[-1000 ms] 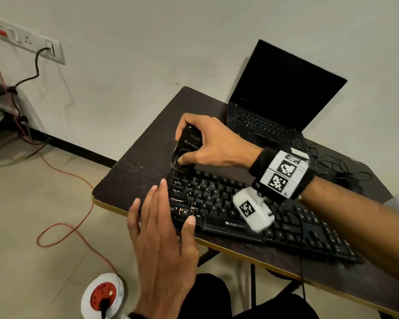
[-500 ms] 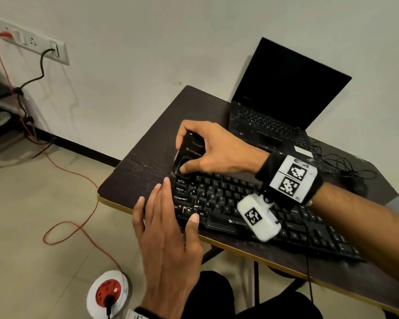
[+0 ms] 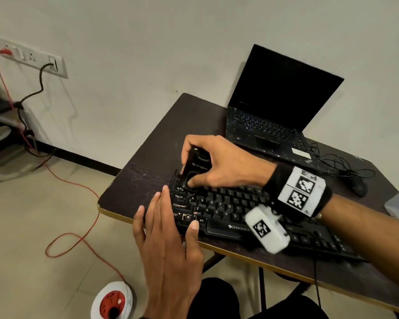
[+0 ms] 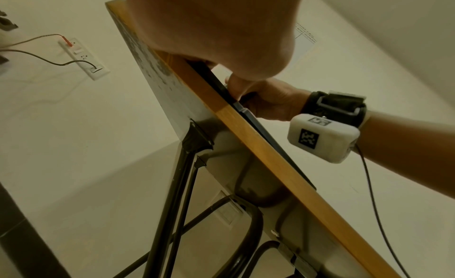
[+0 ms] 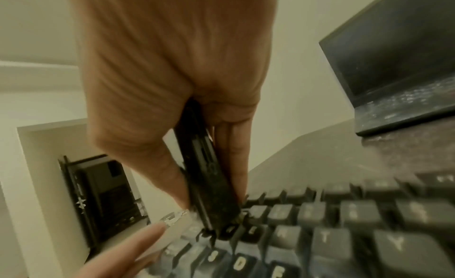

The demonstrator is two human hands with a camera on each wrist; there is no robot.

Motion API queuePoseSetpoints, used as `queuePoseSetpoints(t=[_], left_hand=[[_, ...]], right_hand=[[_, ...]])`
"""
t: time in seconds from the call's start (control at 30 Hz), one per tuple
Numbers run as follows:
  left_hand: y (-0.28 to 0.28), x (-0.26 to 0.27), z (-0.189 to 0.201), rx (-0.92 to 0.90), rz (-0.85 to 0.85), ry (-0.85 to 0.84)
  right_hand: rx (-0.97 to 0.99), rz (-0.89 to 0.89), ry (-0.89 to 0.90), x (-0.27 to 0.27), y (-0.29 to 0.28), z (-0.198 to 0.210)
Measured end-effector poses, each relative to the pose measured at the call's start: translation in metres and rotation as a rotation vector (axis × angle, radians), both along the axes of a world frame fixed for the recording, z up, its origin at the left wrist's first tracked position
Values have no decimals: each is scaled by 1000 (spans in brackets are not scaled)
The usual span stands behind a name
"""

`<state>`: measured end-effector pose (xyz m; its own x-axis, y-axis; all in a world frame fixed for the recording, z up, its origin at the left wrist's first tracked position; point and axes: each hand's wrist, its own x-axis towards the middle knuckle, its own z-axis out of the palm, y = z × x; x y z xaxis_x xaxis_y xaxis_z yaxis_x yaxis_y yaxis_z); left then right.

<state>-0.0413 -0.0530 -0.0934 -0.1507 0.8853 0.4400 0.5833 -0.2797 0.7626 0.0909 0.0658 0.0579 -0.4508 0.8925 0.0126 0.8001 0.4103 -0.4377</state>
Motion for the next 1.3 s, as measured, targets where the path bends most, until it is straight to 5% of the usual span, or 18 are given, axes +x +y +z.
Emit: queuePoseSetpoints(t=[0.13, 0.27, 0.37, 0.5, 0.63, 0.77, 0.9, 1.03, 1.17, 1.3], left_hand=[[1, 1, -2, 17, 8, 25], [3, 0, -4, 26, 0, 29], [4, -1, -4, 18, 3, 35], [4, 0, -2, 38, -2, 22], [2, 0, -1, 32, 6, 12], [2, 0, 0, 31, 6, -5], [-1, 0, 1, -9, 15, 3], [0, 0, 3, -3, 0, 0], [-3, -1, 3, -24, 21, 0], [0, -1, 4, -20, 15, -4]], right_hand=[[61, -93, 31, 8, -2, 2], [36, 6, 14, 4, -15, -2], [57, -116, 43, 11, -10, 3], [20, 16, -4, 2, -31, 0], [84, -138, 14, 13, -18, 5], [13, -3, 3, 11, -34, -1], [55, -141, 19, 21, -23, 5], [-4, -5, 13, 14, -37, 1], [63, -166, 11, 23, -23, 5], [7, -45, 35, 19, -36, -2]])
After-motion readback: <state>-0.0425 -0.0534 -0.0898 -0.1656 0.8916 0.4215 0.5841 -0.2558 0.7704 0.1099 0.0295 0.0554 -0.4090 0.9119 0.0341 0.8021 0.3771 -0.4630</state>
